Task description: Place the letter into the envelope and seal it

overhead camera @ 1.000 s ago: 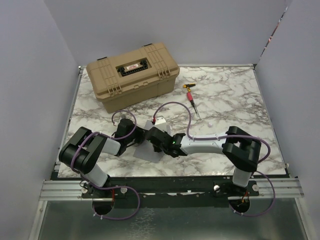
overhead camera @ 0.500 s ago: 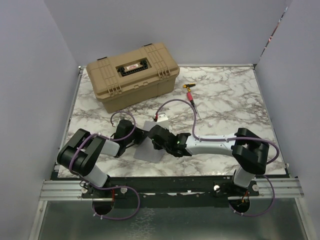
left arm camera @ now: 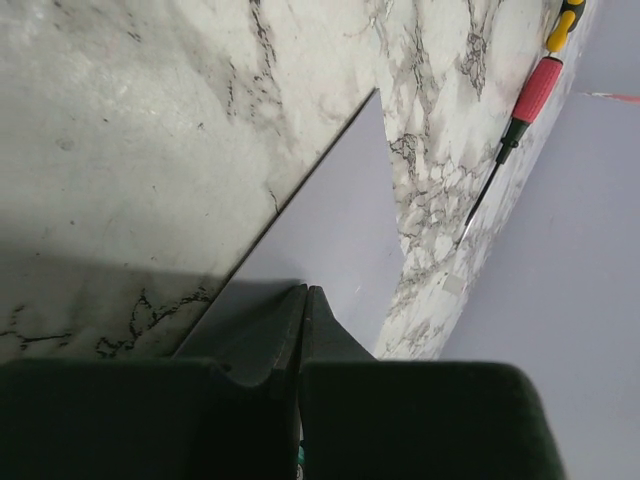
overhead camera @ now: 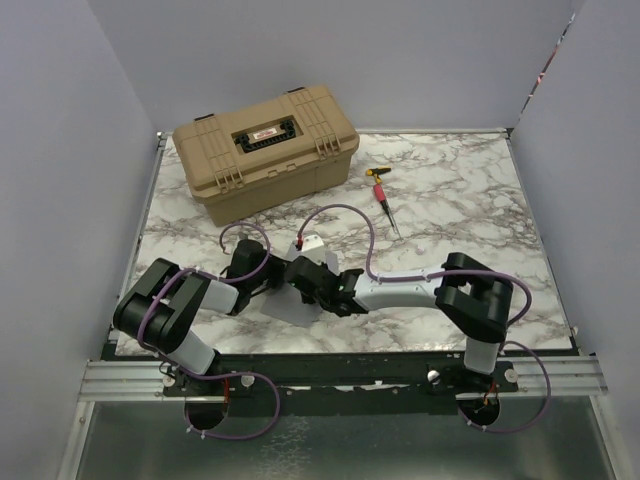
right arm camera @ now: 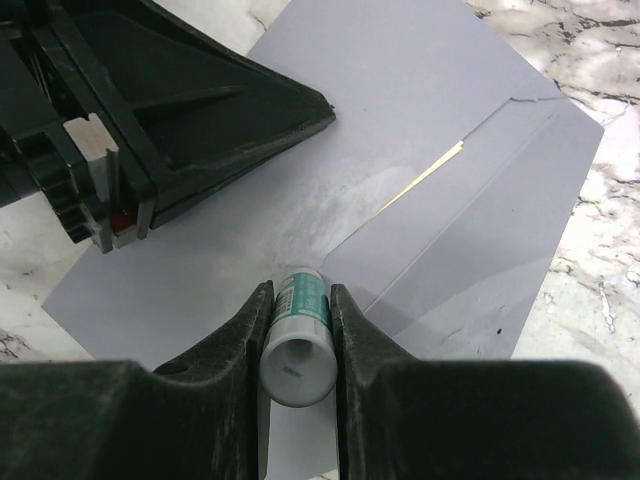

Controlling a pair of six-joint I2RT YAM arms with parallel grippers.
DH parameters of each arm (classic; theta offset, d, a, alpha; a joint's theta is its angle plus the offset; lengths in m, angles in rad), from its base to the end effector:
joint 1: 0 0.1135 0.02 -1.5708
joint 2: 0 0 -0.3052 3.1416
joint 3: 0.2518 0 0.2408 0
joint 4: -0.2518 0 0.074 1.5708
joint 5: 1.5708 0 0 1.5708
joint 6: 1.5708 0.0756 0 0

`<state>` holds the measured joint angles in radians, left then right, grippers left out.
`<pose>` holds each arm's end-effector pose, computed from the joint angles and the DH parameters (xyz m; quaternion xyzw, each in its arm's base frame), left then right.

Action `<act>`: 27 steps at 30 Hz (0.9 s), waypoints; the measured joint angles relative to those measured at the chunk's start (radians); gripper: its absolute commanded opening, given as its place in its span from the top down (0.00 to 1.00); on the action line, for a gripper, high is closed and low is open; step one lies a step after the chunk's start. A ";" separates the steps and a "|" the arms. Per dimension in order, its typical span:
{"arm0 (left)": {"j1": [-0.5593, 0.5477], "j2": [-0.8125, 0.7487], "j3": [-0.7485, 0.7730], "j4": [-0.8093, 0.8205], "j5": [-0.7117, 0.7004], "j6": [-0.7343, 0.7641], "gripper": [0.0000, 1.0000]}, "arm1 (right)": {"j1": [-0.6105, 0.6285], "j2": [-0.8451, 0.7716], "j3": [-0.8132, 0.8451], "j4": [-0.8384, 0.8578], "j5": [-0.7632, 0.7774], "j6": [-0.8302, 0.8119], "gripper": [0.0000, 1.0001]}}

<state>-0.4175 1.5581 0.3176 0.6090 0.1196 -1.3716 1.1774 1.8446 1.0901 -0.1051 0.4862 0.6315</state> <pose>0.2421 -0.1172 0.1295 -0.3847 0.8032 -0.3857 0.2412 0.1881 0.3610 0.1846 -0.1646 0.8988 0.1261 0.3863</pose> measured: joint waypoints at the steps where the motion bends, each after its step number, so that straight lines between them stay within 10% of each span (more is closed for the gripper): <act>1: 0.001 0.000 0.000 0.000 0.000 0.000 1.00 | 0.001 0.005 0.006 0.000 0.004 0.000 1.00; 27: 0.021 0.004 0.001 0.008 0.004 0.030 1.00 | -0.071 0.096 0.119 -0.017 0.063 0.029 1.00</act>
<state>-0.3962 1.5623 0.3187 0.6167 0.1234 -1.3415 1.1065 1.9404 1.2087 -0.1223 0.5488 0.6609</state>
